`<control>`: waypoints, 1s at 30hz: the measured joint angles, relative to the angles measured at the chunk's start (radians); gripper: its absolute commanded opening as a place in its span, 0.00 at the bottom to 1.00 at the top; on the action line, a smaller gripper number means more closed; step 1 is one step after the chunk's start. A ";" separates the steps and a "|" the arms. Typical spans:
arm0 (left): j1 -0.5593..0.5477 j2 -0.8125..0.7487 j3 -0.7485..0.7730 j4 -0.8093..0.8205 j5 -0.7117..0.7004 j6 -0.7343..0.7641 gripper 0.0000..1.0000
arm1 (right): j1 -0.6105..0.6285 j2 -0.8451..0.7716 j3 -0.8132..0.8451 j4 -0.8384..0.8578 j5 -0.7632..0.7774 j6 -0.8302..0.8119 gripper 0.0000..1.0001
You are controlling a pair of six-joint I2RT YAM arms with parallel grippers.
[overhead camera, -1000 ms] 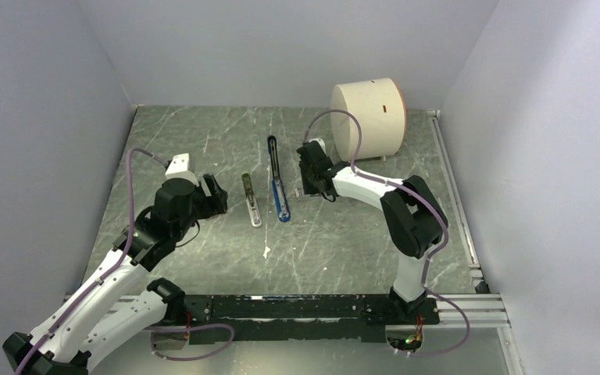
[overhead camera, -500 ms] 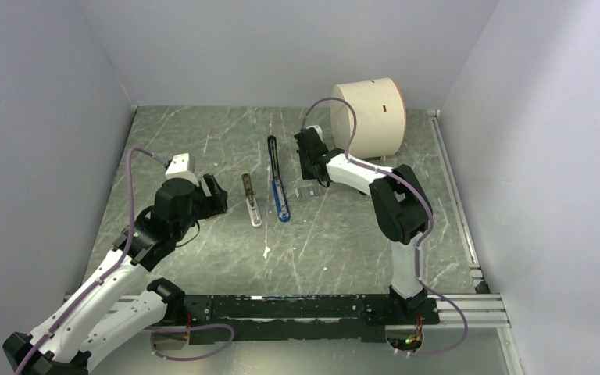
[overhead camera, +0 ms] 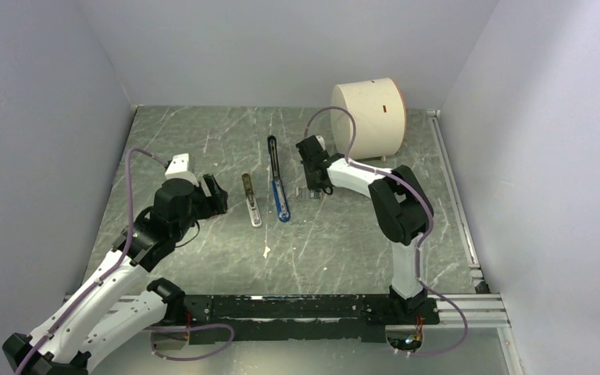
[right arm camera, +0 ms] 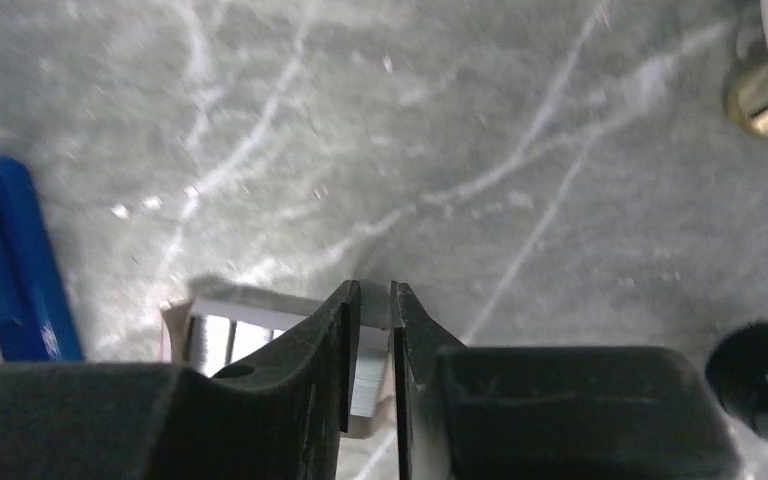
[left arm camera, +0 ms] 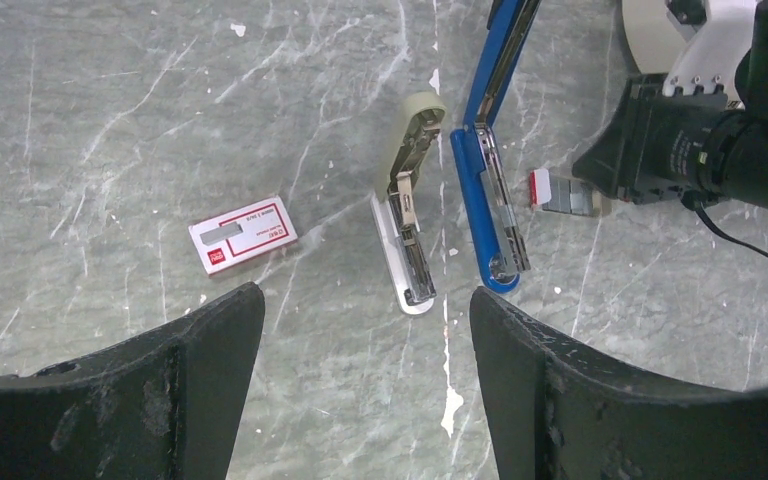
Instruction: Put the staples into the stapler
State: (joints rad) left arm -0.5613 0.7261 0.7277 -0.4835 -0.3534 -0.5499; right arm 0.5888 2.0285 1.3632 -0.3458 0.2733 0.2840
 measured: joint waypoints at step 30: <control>0.000 -0.071 -0.002 0.000 0.039 -0.001 0.80 | 0.059 -0.312 -0.229 -0.034 -0.084 -0.002 0.41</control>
State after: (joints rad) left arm -0.5613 0.6552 0.7261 -0.4835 -0.3149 -0.5507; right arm 0.6476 1.7168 1.1347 -0.3794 0.1898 0.2817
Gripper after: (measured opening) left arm 0.799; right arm 0.408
